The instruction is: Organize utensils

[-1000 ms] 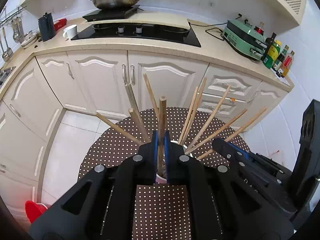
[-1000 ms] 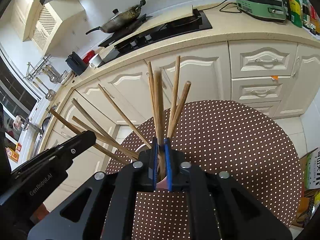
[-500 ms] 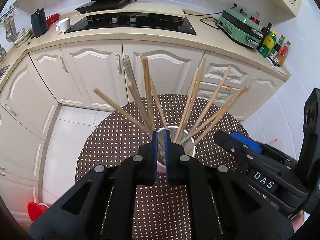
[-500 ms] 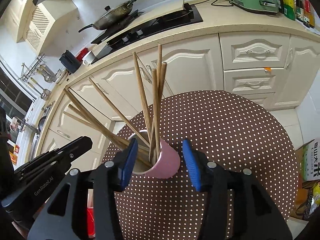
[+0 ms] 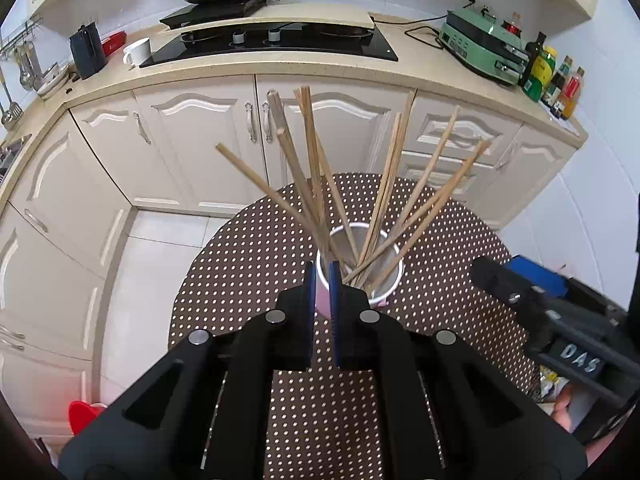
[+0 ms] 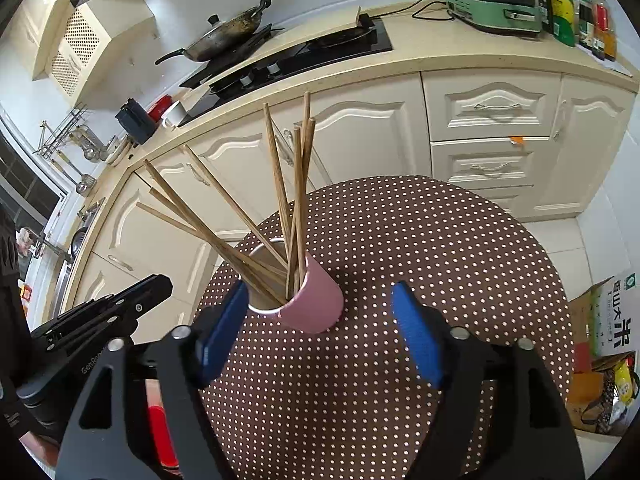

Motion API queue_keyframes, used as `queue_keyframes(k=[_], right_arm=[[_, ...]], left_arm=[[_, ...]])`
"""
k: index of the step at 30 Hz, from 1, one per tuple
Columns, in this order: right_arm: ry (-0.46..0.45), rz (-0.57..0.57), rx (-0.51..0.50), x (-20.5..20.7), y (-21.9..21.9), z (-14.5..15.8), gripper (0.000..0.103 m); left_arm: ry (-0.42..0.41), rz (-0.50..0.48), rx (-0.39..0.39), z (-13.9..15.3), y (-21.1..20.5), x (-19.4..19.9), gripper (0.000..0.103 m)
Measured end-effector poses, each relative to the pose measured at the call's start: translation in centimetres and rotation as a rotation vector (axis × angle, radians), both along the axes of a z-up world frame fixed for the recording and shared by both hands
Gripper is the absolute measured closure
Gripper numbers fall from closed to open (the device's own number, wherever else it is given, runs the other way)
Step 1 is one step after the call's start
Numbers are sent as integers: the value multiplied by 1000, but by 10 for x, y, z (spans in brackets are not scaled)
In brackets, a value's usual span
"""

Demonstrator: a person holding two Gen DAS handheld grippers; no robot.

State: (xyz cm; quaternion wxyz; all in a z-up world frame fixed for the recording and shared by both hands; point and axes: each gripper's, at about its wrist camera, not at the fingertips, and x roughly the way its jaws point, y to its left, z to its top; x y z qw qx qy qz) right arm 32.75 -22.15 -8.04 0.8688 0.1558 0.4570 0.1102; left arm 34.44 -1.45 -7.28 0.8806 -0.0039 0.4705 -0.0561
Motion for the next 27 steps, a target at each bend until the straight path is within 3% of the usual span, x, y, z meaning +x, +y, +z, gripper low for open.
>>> queue_keyframes(k=[7,8,9,10,11,27], right_arm=[[-25,-1,-23,-19,-3,11,19],[-28,-2,-24,-21,-3,13,18],[-35,-2,-24,-26,-4,15,18],[-41,0,-24,-29,-5,18,17],[-46,2,-27,-33,-5,20,16],[-131,52,-43,-90,-5,58,10]], left_arm=[[-7,15,12,5,3,-18,94],[-11,15,11,6,3,-21,82],[-24,16,7,9,3,-26,57],[-42,18,2,12,4,-29,45],[-77,22,0,17,4,-35,43],[-170,49,17,54,1,-105,38]])
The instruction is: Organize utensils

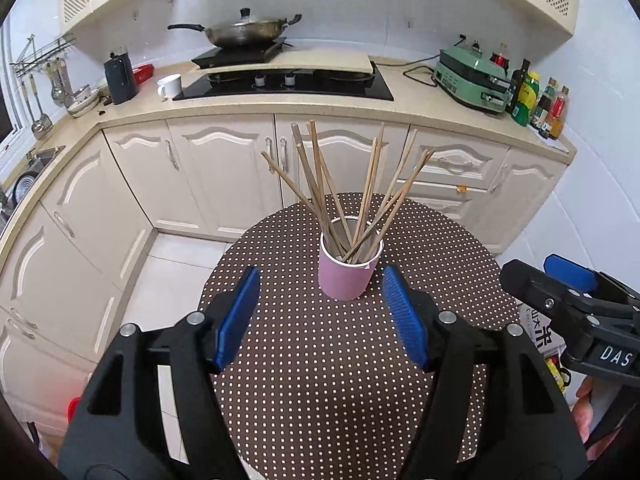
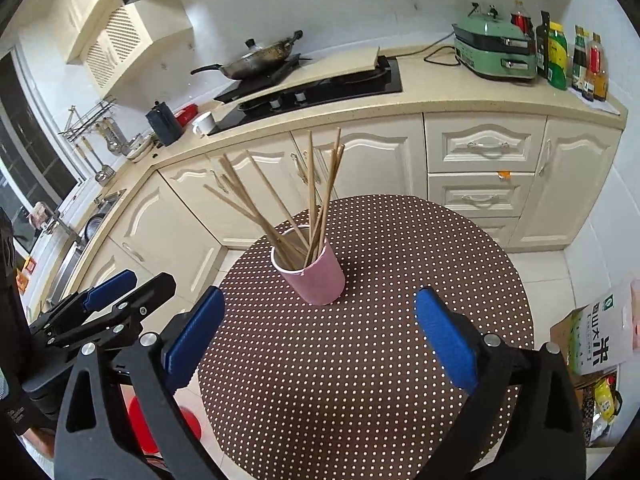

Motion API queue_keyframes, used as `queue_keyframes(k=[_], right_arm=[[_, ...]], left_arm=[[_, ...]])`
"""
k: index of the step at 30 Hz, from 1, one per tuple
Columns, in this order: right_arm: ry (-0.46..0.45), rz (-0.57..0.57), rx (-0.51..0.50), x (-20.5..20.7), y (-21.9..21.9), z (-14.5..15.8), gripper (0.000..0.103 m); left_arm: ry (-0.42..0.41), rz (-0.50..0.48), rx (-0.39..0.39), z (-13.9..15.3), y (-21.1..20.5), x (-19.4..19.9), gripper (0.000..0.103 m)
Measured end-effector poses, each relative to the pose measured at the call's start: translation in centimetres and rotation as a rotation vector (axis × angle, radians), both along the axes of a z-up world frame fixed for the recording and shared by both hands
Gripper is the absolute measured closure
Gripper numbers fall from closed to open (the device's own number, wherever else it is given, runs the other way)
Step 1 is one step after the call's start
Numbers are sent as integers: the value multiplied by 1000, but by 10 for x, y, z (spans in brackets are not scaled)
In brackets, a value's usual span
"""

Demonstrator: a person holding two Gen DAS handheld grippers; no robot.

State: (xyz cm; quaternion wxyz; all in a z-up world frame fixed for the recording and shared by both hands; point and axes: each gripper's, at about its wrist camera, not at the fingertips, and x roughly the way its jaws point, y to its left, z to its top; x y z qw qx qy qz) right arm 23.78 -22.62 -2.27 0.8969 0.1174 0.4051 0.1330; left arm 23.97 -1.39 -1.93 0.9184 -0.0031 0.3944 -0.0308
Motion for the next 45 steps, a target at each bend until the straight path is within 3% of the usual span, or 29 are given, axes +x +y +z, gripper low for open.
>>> queue_keyframes(k=[17,35,45], right_arm=[[-76,37,0,-59,7,31,9],[-178,-36,-21,-132,27,79,8],[-205,-7,28,-164,17,97,8]], left_arm=[[-112,29,-13,39,5,-70,28],[-229,-31,-7,91,33,-147,20],[-294,-36,21,116,23,-186,18]])
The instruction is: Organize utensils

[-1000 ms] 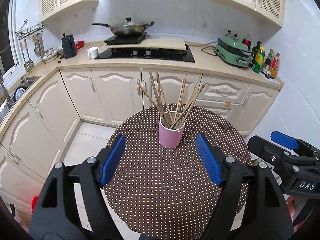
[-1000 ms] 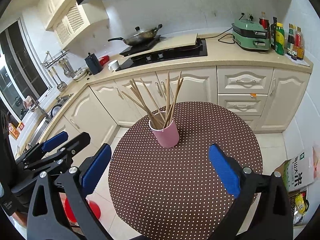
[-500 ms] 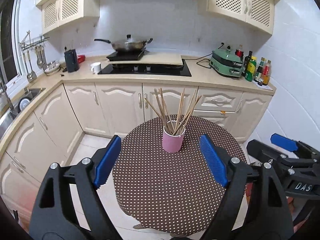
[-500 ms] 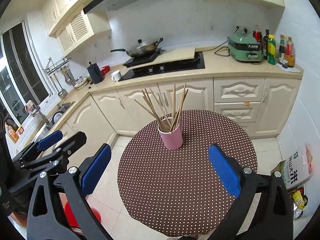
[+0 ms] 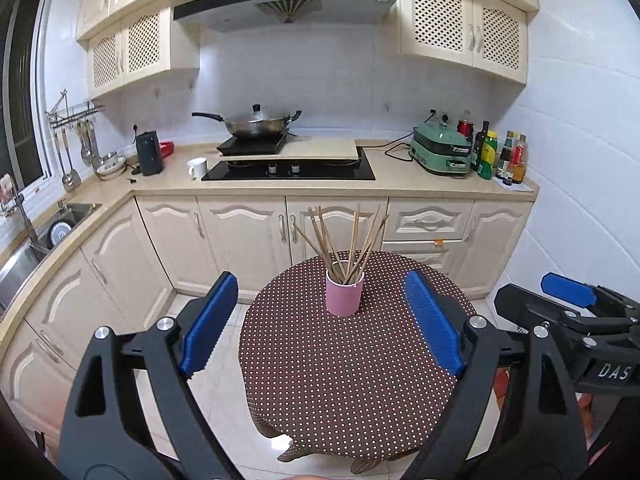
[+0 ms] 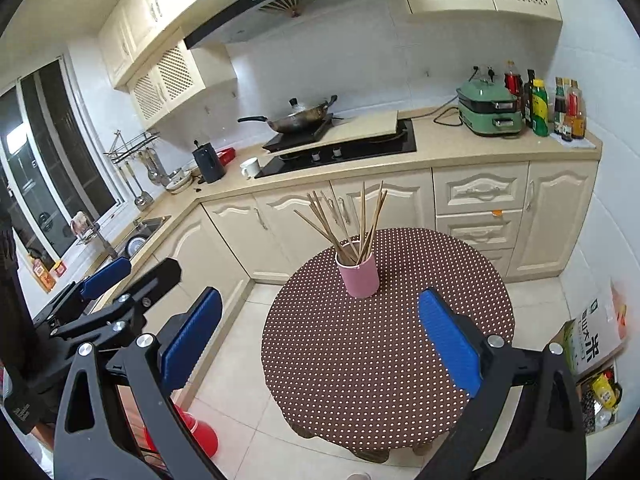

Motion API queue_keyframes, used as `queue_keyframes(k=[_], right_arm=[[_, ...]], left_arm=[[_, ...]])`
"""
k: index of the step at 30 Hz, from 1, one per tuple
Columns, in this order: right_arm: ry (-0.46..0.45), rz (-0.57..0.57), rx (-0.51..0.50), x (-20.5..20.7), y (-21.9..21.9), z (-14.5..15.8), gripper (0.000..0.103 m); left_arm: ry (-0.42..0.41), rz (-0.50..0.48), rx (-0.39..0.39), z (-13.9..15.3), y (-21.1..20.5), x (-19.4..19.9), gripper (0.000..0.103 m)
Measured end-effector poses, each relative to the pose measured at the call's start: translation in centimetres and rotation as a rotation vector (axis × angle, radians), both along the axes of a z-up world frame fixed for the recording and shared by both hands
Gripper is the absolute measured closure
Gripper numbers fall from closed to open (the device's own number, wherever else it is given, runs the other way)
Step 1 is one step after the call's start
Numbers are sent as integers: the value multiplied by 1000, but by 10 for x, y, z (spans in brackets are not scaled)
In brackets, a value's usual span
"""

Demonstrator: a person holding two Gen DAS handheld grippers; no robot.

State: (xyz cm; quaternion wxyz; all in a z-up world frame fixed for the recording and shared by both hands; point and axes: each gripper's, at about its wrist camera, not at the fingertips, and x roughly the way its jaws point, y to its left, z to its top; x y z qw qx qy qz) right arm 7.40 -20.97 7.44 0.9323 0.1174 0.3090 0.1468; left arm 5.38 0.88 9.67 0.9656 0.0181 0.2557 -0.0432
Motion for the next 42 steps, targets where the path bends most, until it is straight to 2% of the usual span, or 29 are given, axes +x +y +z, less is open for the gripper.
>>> queue_keyframes(k=[15,25,42], right_arm=[[-57,45,-17,-27,-19,20,8],[-64,30,-27,-42,-17,14,8],[-58,19,-21,-54,-17,14,8]], left_arm=[[-50,79,-6,20,-24,-41,16],[-63,82,7,18,-25,-55,15],[-82,63,-17,19,-24,-71,13]])
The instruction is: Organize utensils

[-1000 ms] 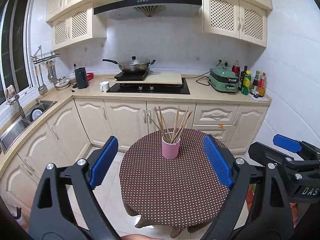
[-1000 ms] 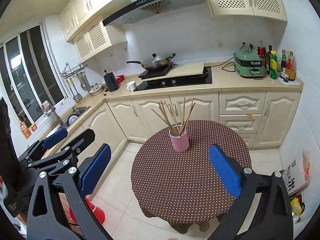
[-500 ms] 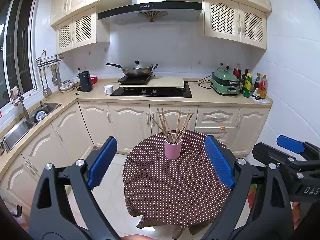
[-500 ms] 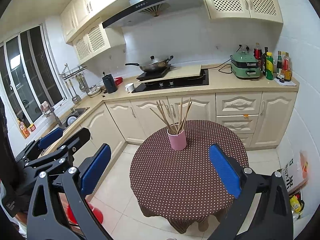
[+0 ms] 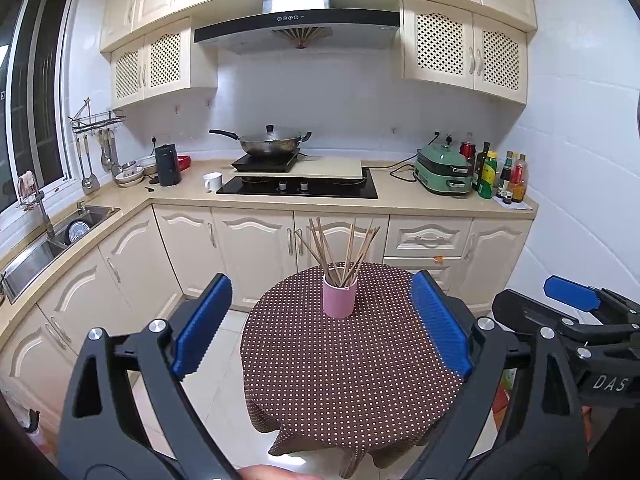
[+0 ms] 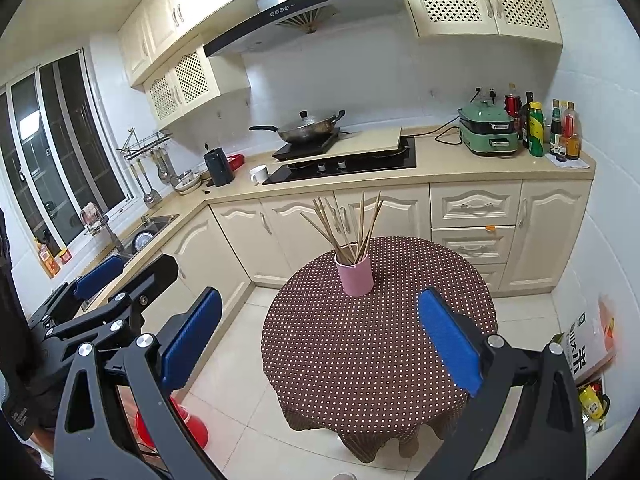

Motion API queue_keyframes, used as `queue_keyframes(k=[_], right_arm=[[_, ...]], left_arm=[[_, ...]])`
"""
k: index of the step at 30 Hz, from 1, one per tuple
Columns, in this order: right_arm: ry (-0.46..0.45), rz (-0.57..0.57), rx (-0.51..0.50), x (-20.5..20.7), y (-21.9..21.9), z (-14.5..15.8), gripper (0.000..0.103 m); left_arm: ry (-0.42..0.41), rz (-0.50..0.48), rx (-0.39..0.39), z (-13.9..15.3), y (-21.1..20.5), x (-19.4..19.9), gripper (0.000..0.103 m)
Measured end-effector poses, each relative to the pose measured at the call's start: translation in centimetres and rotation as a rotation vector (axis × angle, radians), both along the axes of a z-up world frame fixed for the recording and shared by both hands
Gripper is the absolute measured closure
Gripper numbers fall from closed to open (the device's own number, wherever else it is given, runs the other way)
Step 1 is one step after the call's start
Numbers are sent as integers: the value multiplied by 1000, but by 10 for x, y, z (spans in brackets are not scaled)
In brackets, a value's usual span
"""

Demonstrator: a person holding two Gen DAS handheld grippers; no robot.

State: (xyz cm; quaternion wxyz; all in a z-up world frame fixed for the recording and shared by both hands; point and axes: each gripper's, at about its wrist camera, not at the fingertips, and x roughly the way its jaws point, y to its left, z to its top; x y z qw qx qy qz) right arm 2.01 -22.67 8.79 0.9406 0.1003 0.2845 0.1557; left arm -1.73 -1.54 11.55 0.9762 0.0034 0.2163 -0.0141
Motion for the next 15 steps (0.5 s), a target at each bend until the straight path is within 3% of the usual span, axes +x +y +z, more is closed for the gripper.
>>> queue_keyframes(k=[15], right_arm=[[14,-22,7,-4,-1,-5,8]], left_arm=[[3,-3,1,-1,3,-5,13]])
